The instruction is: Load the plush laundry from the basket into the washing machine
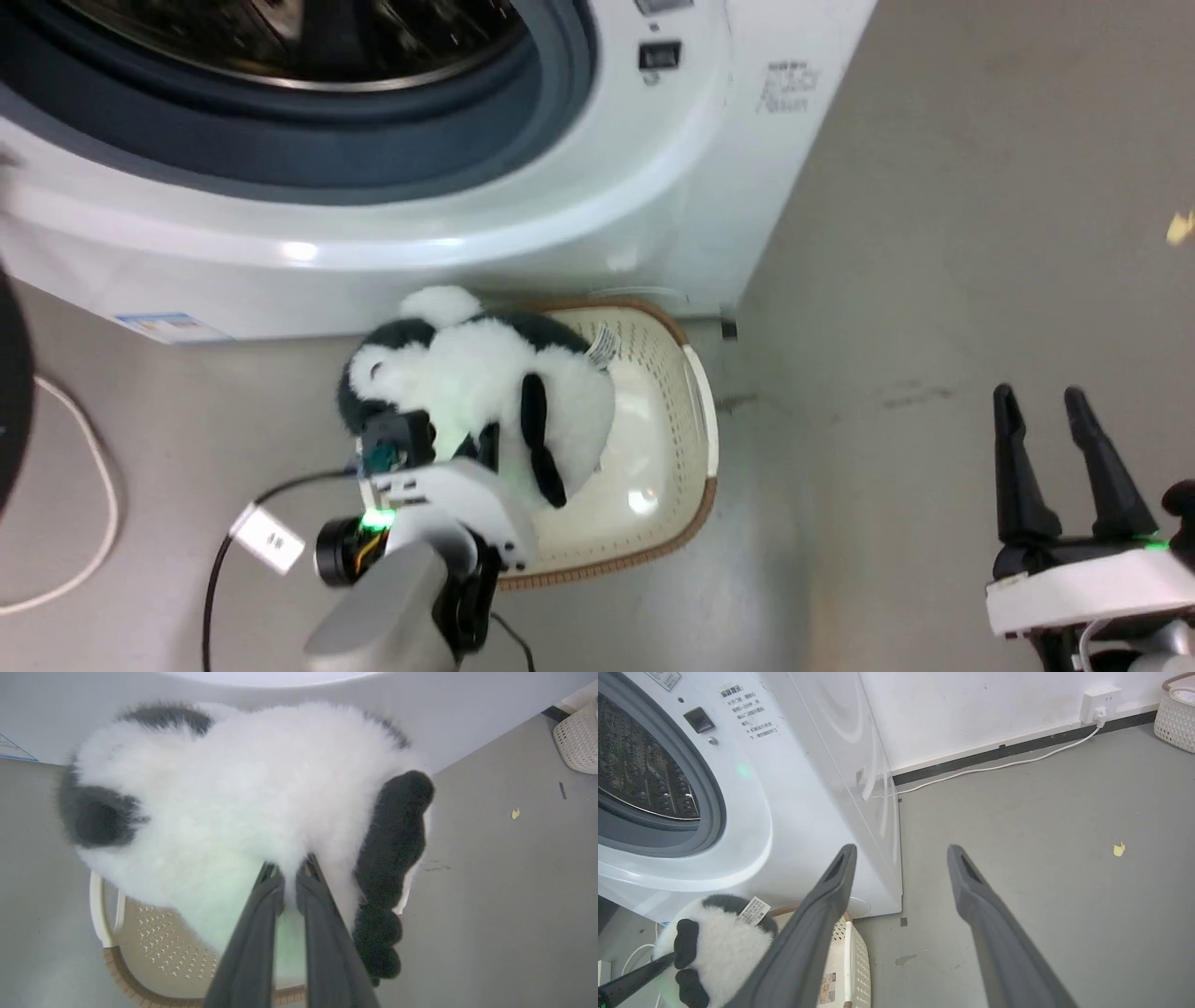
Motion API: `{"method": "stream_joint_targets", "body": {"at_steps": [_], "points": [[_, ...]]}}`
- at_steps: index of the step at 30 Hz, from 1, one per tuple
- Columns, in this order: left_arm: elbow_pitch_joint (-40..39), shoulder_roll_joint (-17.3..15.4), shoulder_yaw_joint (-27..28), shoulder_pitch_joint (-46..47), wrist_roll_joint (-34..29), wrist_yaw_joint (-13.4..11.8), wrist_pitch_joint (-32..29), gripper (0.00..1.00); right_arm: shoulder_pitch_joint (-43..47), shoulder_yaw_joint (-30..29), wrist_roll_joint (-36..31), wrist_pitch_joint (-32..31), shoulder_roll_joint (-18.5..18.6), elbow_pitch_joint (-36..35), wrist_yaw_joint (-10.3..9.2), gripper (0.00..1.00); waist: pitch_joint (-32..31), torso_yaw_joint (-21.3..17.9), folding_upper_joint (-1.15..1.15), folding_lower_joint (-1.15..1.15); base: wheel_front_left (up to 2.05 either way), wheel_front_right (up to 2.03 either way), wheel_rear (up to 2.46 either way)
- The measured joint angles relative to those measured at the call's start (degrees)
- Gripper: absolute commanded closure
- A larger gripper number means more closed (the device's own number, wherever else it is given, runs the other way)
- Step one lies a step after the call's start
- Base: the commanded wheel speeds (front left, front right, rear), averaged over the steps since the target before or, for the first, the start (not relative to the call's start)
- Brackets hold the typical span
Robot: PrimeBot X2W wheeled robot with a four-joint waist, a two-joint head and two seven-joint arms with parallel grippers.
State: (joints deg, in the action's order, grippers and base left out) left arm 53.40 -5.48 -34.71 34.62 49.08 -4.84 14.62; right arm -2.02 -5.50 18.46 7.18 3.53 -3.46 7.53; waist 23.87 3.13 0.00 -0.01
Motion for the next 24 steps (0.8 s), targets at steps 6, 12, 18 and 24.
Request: {"method": "stream_joint_targets", "body": {"at_steps": [6,12,18,24], "points": [[-11.8,-2.0,4.8,-9.0,-4.5,-3.1,0.0,1.0,2.0,0.0,-0.5,-0.6,-0.2,0.7,0.0,0.0,-5.2,1.9,0.0,0.0,0.0,0.0,0.0],[-22.9,-3.7,8.1,-15.9,-8.2,-6.0,0.0,1.0,3.8,0.2,-0.5,-0.9,-0.4,1.3,0.0,0.0,-9.8,3.7,0.0,0.0,0.0,0.0,0.0],[-32.9,-5.3,10.1,-21.0,-11.1,-9.0,0.0,1.0,6.0,0.2,0.7,-0.7,-0.5,2.1,0.0,0.0,-13.6,5.4,0.0,0.0,0.0,0.0,0.0],[-39.7,-7.9,10.6,-22.1,-13.8,-10.1,0.0,1.0,7.5,0.2,1.6,-0.4,-0.5,2.5,0.0,0.0,-15.9,7.1,0.0,0.0,0.0,0.0,0.0]]}}
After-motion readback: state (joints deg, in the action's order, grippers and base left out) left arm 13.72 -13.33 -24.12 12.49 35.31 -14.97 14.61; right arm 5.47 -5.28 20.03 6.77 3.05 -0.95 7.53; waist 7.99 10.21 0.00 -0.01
